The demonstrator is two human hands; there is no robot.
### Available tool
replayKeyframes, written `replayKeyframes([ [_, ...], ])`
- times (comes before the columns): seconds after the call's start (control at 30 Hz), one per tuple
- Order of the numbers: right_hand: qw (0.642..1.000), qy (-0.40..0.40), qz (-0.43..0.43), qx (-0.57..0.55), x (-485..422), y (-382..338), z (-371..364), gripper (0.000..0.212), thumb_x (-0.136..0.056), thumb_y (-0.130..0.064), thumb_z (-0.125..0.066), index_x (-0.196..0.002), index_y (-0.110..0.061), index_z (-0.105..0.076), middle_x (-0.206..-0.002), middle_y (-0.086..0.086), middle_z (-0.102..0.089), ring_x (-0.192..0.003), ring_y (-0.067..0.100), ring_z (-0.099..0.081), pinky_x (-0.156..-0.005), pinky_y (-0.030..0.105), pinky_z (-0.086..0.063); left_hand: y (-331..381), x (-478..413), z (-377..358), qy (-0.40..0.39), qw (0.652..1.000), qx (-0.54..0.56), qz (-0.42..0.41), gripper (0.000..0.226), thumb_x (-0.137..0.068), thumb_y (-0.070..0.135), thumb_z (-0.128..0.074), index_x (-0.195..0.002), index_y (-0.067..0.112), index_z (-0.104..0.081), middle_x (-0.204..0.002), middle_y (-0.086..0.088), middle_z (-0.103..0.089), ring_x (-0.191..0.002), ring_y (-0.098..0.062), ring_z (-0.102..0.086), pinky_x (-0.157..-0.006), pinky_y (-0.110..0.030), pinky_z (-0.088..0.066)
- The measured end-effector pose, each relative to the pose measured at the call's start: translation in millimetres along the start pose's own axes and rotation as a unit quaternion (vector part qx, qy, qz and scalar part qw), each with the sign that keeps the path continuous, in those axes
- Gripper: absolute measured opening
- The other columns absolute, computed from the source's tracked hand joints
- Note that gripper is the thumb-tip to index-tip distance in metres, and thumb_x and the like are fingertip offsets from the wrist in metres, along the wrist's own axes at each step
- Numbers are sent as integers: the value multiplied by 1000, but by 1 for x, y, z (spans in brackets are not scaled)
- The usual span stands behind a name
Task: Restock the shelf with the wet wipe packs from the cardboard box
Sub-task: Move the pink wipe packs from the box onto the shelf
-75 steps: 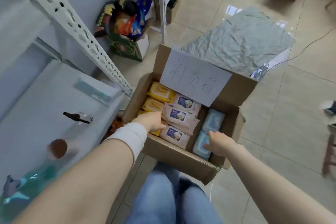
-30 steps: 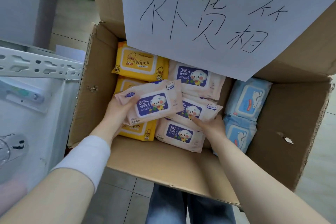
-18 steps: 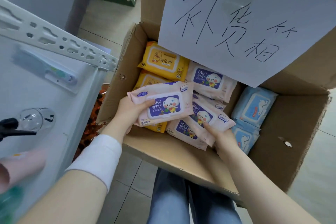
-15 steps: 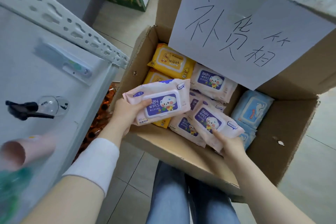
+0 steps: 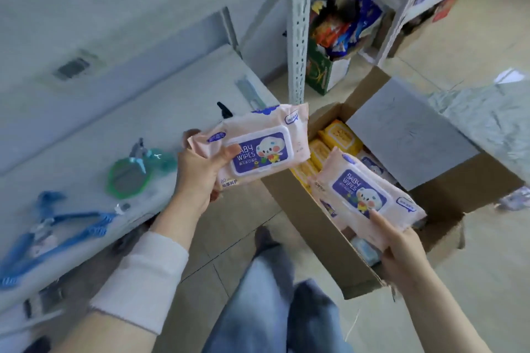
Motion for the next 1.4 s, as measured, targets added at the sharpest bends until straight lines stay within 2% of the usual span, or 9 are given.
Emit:
replayKeyframes([
  [0.07, 997, -64, 42, 22, 28, -28, -35, 34, -78, -16, -70, -110, -19, -59, -108, 6, -69, -88, 17, -71, -69, 30, -60, 37, 22, 37, 48, 998, 20, -43, 23, -68, 20, -78, -77, 25, -57, -71, 11, -69, -52, -2, -67, -47, -27, -50],
  [0.13, 987, -135, 68, 58, 49, -53, -76, 24, -86, -7, -57, -107, -17, -60, -104, 8, -70, -83, 17, -72, -68, 32, -60, 73, 39, 75, 83, 991, 60, -90, 23, -67, 16, -77, -78, 25, -59, -69, 12, -72, -55, -1, -67, -44, -23, -48],
  [0.3, 943, -269, 143, 135, 90, -101, -192, 51, -69, -21, -71, -117, -13, -57, -111, 13, -69, -95, 25, -69, -71, 33, -60, 140, 59, 175, 137, 965, 150, -164, 54, -37, 34, -78, -87, 22, -62, -64, 14, -72, -56, -4, -68, -38, -18, -47],
  [0.47, 893, -342, 222, 190, 120, -119, -333, 96, -27, -51, -91, -111, -15, -61, -103, 6, -72, -93, 18, -71, -66, 22, -56, 167, 49, 282, 212, 942, 173, -194, 24, -72, 3, -72, -80, 24, -63, -60, 16, -70, -51, 0, -65, -39, -22, -50],
  [0.67, 878, -391, 212, 179, 123, -89, -480, 61, -58, -27, -79, -115, -16, -58, -107, 5, -71, -98, 21, -68, -67, 24, -58, 169, 3, 405, 273, 918, 203, -204, 28, -78, 1, -67, -88, 26, -61, -64, 16, -71, -54, -2, -67, -40, -21, -51],
  [0.87, 869, -377, 245, 208, 92, -67, -592, 95, -14, -52, -90, -99, -20, -62, -86, -6, -76, -79, 11, -72, -62, 23, -57, 177, -83, 477, 268, 927, 183, -191, 26, -76, 0, -69, -85, 24, -61, -63, 15, -71, -55, -2, -68, -46, -22, -53],
  [1.03, 853, -365, 266, 260, 56, -77, -672, 115, -19, -54, -89, -122, -13, -57, -112, 6, -69, -99, 22, -68, -81, 36, -58, 191, -167, 509, 230, 940, 163, -190, 34, -77, -2, -68, -95, 27, -61, -69, 18, -72, -61, 0, -68, -48, -20, -53],
  [1.23, 832, -392, 256, 299, -7, -91, -782, 71, -51, -36, -86, -114, -16, -59, -105, 0, -71, -104, 25, -66, -70, 28, -59, 199, -267, 543, 226, 948, 135, -178, 40, -79, 1, -67, -112, 21, -60, -74, 16, -73, -64, -3, -69, -48, -21, -52],
  [1.4, 820, -386, 266, 329, -54, -93, -862, 103, -29, -50, -90, -119, -11, -59, -113, 7, -68, -101, 24, -66, -82, 37, -56, 218, -340, 565, 219, 952, 123, -173, 22, -81, 3, -64, -89, 24, -62, -68, 16, -72, -59, -3, -68, -43, -22, -51],
])
Point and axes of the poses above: each hand's wrist, its own x-axis away from the middle knuckle, its own z-axis out of the back of the hand, y = z × x, the point moved 2 cm from there along -x, towards the middle knuckle
